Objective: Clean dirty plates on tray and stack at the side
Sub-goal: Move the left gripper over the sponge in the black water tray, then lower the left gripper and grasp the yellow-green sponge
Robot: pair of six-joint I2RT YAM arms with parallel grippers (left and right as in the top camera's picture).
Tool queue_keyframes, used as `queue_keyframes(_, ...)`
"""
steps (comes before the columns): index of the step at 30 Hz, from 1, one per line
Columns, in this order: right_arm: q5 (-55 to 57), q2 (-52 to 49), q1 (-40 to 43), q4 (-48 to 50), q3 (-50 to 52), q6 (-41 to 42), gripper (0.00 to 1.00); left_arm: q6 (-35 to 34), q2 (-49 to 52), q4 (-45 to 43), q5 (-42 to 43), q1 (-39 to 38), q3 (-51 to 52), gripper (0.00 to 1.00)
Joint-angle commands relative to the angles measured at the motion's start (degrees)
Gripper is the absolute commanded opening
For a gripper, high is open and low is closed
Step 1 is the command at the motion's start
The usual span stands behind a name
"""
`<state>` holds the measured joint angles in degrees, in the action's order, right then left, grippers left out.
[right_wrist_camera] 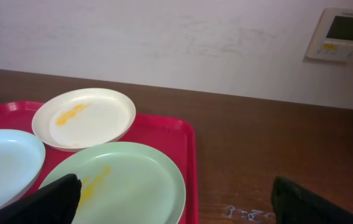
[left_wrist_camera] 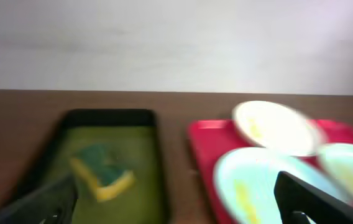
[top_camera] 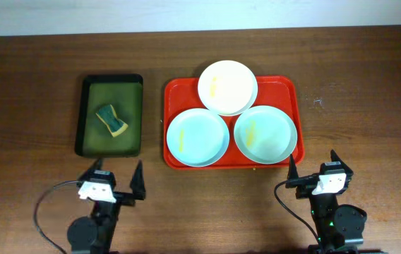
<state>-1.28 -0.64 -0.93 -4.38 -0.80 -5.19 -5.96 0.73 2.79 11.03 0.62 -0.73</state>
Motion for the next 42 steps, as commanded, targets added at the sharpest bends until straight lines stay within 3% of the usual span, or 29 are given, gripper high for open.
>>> queue_keyframes(1,0.5,0.3,0.3,-0.1,0.5,-0.4,0.98,-12.3,-0.3,-15.1,34.6,-0.1,0.2,0.99)
queue_keyframes(3,0.5,0.3,0.3,-0.1,0.5,-0.4,0.98,-12.5,-0.3,-34.6,37.2,-0.1,0.1,0.99)
queue_keyframes(4,0.5,0.3,0.3,-0.1,0.5,-0.4,0.98,-12.4,-0.3,-39.3,32.6,-0.1,-1.2,0.99)
queue_keyframes(6,0.5,0.3,0.3,-0.1,0.5,-0.4,0.98,-7.7,1.2,-35.2,25.6,-0.1,-5.4,0.99)
queue_keyframes(7,0.5,0.3,0.3,-0.1,0.5,-0.4,0.99,-5.0,3.2,-29.6,22.8,-0.1,-8.9,0.99)
queue_keyframes(8,0.5,0.3,0.3,-0.1,0.5,-0.4,0.98,-2.6,11.7,-8.5,16.6,-0.1,-21.6,0.99)
queue_keyframes(9,0.5,0.3,0.3,-0.1,0.5,-0.4,0.98,0.8,19.4,5.2,13.9,-0.1,-31.5,0.99)
queue_keyframes(11,0.5,0.3,0.3,-0.1,0.5,-0.4,0.98,7.5,35.9,27.2,17.2,-0.1,-51.2,0.99)
queue_keyframes(13,0.5,0.3,0.3,-0.1,0.5,-0.4,0.99,8.1,46.1,34.8,21.4,-0.1,-60.5,0.99)
queue_keyframes(14,0.5,0.3,0.3,-0.1,0.5,-0.4,0.98,8.3,49.0,34.9,18.6,-0.1,-62.3,0.99)
queue_keyframes(15,0.5,0.3,0.3,-0.1,0.5,-0.4,0.98,1.1,53.9,38.0,8.1,-0.1,-66.6,0.99)
queue_keyframes(17,0.5,0.3,0.3,-0.1,0.5,-0.4,0.98,-1.2,68.3,52.9,-3.6,-0.1,-81.2,0.99)
queue_keyframes(19,0.5,0.3,0.3,-0.1,0.5,-0.4,0.98,-1.1,79.1,61.2,-1.3,-0.1,-89.8,0.99)
queue_keyframes(21,0.5,0.3,0.3,-0.1,0.5,-0.4,0.98,-1.7,84.5,61.0,-2.0,0.1,-90.9,0.99)
queue_keyframes(23,0.5,0.3,0.3,-0.1,0.5,-0.4,0.98,-17.5,91.6,65.2,-14.2,3.7,-95.9,0.99)
queue_keyframes(26,0.5,0.3,0.3,-0.1,0.5,-0.4,0.98,-28.2,97.4,62.8,-12.3,6.6,-95.9,0.99)
queue_keyframes(33,0.5,0.3,0.3,-0.1,0.5,-0.4,0.98,-28.1,115.0,53.2,-8.8,6.3,-95.9,0.99)
queue_keyframes(41,0.5,0.3,0.3,-0.1,0.5,-0.4,0.99,-27.9,125.0,48.3,-10.4,6.3,-95.9,1.00)
queue_keyframes(42,0.5,0.3,0.3,-0.1,0.5,-0.4,0.98,-27.9,125.4,48.1,-10.4,6.3,-95.9,0.95)
